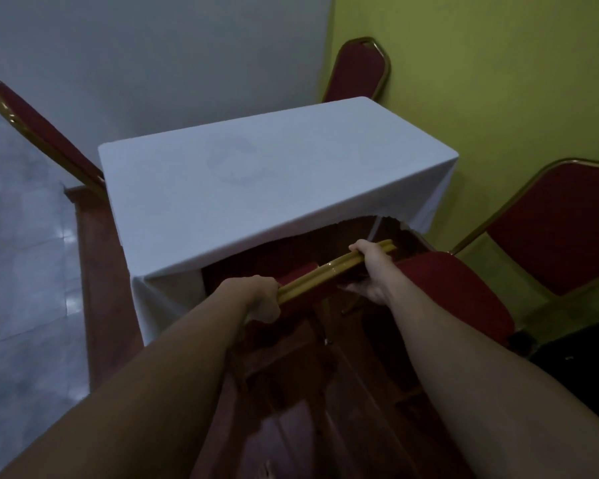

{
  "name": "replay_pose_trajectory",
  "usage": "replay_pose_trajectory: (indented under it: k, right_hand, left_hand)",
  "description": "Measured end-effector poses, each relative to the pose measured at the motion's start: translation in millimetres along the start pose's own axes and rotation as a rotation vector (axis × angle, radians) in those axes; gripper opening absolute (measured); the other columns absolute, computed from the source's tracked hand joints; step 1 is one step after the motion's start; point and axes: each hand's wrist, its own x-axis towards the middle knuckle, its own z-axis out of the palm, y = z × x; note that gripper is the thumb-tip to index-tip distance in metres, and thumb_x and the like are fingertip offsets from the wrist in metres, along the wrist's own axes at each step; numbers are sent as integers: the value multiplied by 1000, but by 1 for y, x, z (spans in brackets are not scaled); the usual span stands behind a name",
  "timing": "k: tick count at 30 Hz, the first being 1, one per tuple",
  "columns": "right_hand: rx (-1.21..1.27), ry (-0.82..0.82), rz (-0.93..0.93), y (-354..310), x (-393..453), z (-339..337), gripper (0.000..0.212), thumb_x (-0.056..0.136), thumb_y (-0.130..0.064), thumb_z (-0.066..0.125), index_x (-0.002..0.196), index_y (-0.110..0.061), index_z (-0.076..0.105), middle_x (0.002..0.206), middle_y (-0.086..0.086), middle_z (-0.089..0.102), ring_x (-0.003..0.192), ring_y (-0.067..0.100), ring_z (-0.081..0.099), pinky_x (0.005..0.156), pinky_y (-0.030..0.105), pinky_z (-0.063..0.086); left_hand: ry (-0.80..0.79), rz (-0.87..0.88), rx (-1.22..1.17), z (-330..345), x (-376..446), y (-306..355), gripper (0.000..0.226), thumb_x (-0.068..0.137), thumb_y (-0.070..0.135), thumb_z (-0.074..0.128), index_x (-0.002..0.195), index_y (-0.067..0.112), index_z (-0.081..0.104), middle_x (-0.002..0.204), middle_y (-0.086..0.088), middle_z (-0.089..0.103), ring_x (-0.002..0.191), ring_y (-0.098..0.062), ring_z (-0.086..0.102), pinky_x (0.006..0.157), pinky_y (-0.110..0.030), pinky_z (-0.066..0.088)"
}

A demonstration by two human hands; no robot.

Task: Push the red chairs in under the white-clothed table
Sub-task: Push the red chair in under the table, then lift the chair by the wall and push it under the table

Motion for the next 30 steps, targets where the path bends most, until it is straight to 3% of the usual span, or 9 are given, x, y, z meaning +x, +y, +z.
replay_pose_trajectory:
  k: [4,6,8,10,13,16,22,27,30]
  right_hand:
    - [-113,-86,76,-8,-4,-10,50,92,-43,70,126,-9,59,124,19,67,111,40,66,97,65,52]
    - [-157,-77,83,-15,-6,-26,40,98,-50,59,112,-12,63,112,17,69,108,39,65,107,60,44]
    - [-202,-4,50,-28,-15,-41,36,103,-47,53,113,-13,61,106,16,67,100,34,64,99,55,46]
    - [-238,97,-3,-44,-20,-63,31,106,-40,52,123,-14,52,106,15,61,103,33,59,98,56,45]
    - [-266,199,-62,-73,-14,-104,62,104,-37,58,156,-13,36,153,26,44,138,43,47,108,61,45]
    - [-342,229,-123,-102,-3,-151,70,104,-36,58,162,-13,26,165,19,32,145,41,41,104,58,47]
    - [-549,285,-220,-161,17,-254,63,102,-27,63,159,-18,36,156,11,45,136,32,51,93,49,53]
    - [-733,418,-356,-207,31,-351,53,96,-21,65,147,-19,52,137,8,60,118,25,61,98,46,55]
    - [-817,467,-384,-231,37,-405,51,94,-17,64,144,-18,55,126,6,63,97,17,64,76,33,53]
  left_hand:
    - [-232,-37,-42,-31,7,12,74,82,25,76,148,15,44,147,-15,47,131,-39,50,85,-45,50]
    - [-266,-31,-132,-49,9,25,76,77,33,78,144,16,48,146,-14,47,131,-38,50,94,-51,51]
    - [-235,42,-196,-67,12,45,57,85,36,71,136,18,55,138,-9,56,128,-33,55,105,-55,47]
    - [-161,135,-214,-85,17,70,50,91,36,65,137,18,57,135,-6,61,123,-28,59,99,-49,50]
    - [-56,251,-206,-104,21,116,49,95,30,63,141,18,54,134,-6,60,119,-26,61,99,-47,53]
    - [3,350,-191,-115,28,162,48,97,23,60,144,16,52,129,-9,61,118,-28,61,100,-46,54]
    - [183,473,-181,-121,56,269,52,92,13,57,144,12,55,142,-7,61,125,-26,60,101,-35,50]
    - [257,540,-218,-121,87,376,53,82,14,58,135,16,64,126,-5,71,120,-24,64,105,-36,50]
    - [283,582,-275,-121,110,439,45,85,6,58,129,12,68,118,-9,75,108,-25,70,98,-38,55]
